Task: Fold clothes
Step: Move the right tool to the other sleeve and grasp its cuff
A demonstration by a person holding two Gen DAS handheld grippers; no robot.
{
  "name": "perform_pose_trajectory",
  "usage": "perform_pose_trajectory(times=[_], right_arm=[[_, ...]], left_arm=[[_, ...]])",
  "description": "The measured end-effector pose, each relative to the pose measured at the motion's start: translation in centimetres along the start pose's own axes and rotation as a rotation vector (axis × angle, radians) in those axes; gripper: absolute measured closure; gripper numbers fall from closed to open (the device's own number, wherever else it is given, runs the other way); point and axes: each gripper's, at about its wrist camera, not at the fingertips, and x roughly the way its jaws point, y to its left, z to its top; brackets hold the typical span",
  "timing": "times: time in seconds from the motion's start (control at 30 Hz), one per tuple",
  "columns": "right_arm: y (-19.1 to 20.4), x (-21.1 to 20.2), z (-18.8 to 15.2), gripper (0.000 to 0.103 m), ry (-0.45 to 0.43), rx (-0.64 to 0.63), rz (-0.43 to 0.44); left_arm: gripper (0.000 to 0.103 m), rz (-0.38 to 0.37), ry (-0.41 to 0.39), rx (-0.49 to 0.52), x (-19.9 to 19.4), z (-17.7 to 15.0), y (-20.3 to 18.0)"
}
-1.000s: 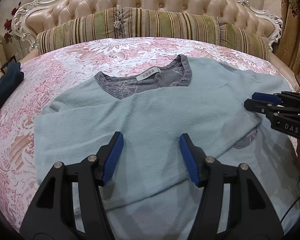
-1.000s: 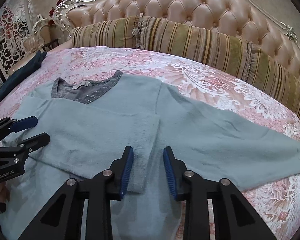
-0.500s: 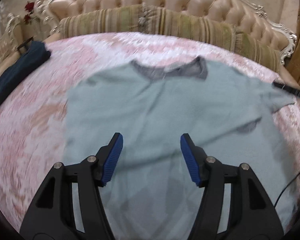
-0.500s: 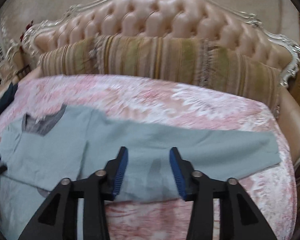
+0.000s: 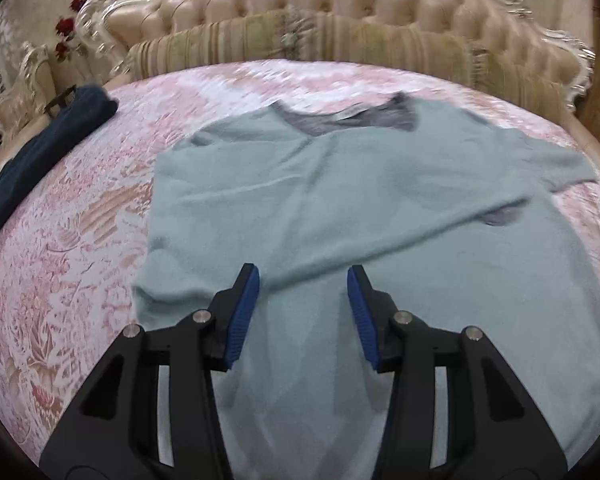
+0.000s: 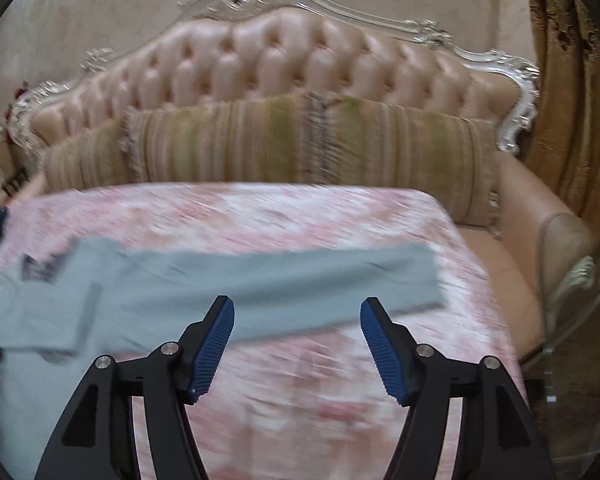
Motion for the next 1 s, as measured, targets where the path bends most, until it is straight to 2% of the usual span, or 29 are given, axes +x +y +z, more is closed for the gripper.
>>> perform_pose_trajectory(times=[0.07, 0.13, 0.23, 0.3, 0.43, 0.6, 0.67, 0.73, 0.83, 1.0], right_arm=[[-1.8, 0.6, -1.1, 0.036, 0.036, -0.004, -0.042], [-2.7, 1.0, -2.2, 0.036, 0.058, 0.011, -0.020], [-2.8, 1.2, -3.7, 0.036, 0.076, 0.006, 0.038], [-3.0, 1.3, -4.2, 0.036, 0.068, -0.004, 0.024], [-6.1, 1.6, -3.8, 0.036, 0.069, 0.120, 0.017], [-8.3, 2.8, -2.8, 0.036, 0.061, 0.134, -0.037], [-9.4, 3.4, -2.6, 0.036, 0.061, 0.167, -0.058], [-10.4, 4.3, -2.1, 0.036, 0.080, 0.190, -0.044], [-11.2, 5.8, -0.8, 0.036, 0.092, 0.186, -0.055], [-11.9, 8.9, 0.7, 0.036, 0.165, 0.228, -0.032]], left_arm=[[0.054, -0.040, 0.005, 0.057, -0.4, 0.1, -2.5], [0.054, -0.072, 0.034, 0.111, -0.1, 0.1, -5.2], [0.053, -0.080, 0.061, 0.165, 0.2, -0.7, -8.3], [0.051, -0.069, 0.063, 0.171, 0.5, -1.2, -9.1], [0.048, -0.079, 0.050, 0.132, 0.3, -1.7, -8.7], [0.046, -0.103, 0.060, 0.051, -1.3, -2.7, -7.3], [0.046, -0.087, 0.046, 0.033, -3.4, -4.3, -6.0], [0.046, -0.055, 0.039, -0.005, -5.1, -6.2, -4.5], [0.047, -0.010, 0.060, -0.058, -6.6, -9.4, -2.6], [0.052, 0.023, 0.035, -0.027, -7.9, -11.9, -2.8]])
